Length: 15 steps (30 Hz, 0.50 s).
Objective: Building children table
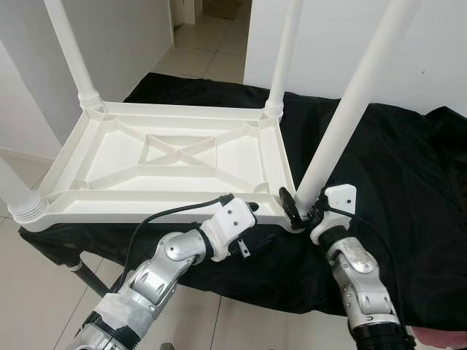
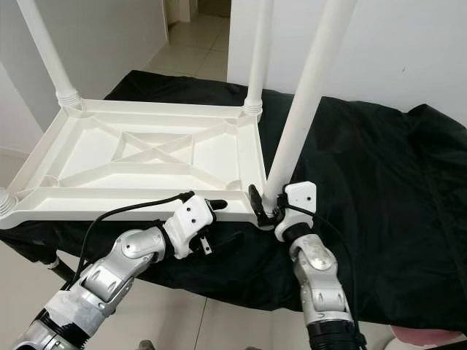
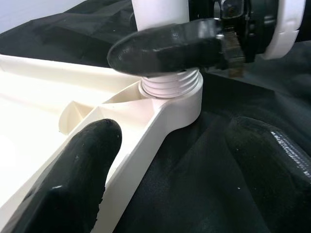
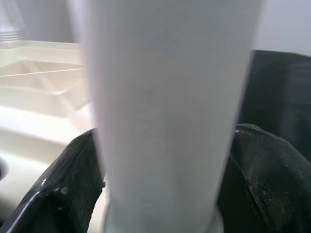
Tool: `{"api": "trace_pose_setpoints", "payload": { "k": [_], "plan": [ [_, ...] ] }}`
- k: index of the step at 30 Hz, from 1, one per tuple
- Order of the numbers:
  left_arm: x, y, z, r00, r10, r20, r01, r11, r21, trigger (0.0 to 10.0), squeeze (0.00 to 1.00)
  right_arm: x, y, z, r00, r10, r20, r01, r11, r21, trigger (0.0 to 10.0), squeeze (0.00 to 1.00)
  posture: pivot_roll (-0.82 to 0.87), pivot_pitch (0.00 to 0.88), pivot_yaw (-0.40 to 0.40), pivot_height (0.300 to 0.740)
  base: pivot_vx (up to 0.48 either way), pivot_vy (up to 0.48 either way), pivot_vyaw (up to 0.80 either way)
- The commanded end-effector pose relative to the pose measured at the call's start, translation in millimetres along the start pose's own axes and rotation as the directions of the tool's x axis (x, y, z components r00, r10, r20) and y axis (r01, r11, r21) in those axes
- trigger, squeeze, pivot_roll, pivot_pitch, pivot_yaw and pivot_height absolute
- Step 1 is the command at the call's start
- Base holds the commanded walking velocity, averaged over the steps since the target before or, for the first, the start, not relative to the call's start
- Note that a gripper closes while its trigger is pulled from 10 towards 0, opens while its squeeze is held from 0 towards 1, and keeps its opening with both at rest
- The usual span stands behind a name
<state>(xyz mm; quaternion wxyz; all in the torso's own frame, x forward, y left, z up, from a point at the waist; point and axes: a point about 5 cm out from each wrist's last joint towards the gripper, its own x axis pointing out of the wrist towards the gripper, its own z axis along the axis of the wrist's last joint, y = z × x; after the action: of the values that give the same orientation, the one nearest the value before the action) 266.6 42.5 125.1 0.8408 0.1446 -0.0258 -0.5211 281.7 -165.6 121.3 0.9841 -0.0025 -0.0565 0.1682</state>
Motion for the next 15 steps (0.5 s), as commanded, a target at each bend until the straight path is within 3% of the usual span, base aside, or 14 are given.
{"api": "trace_pose_setpoints", "payload": {
  "k": [1,2,14,15],
  "plan": [
    [-0.3,-3.7,-2.3,0.998,-0.060,-0.015,0.060,0.998,0.025,10.0,0.00,0.5,-0.7,-0.3,0.999,0.044,0.009,-0.044,0.999,0.009,10.0,0.00,-0.04,0.000,-0.043,0.740,0.000,0.000,0.00],
    [0.2,-2.6,-1.9,0.998,-0.059,-0.014,0.059,0.998,0.036,10.0,0.00,0.5,-2.6,-0.6,0.993,0.120,0.009,-0.120,0.993,0.021,10.0,0.00,-0.04,0.000,-0.041,0.740,0.000,0.000,0.00],
    [3.6,1.9,2.4,0.999,-0.048,-0.003,0.048,0.997,0.060,10.0,0.00,10.6,-12.3,-4.5,0.977,0.214,-0.016,-0.214,0.975,-0.057,10.0,0.00,-0.03,0.000,-0.037,0.740,0.000,0.000,0.00],
    [1.9,2.7,2.0,0.998,-0.058,-0.009,0.058,0.996,0.069,10.0,0.00,12.4,-14.5,-5.5,0.974,0.227,-0.022,-0.228,0.971,-0.067,8.2,0.00,-0.02,0.000,-0.037,0.740,0.000,0.000,0.00]
  ]
}}
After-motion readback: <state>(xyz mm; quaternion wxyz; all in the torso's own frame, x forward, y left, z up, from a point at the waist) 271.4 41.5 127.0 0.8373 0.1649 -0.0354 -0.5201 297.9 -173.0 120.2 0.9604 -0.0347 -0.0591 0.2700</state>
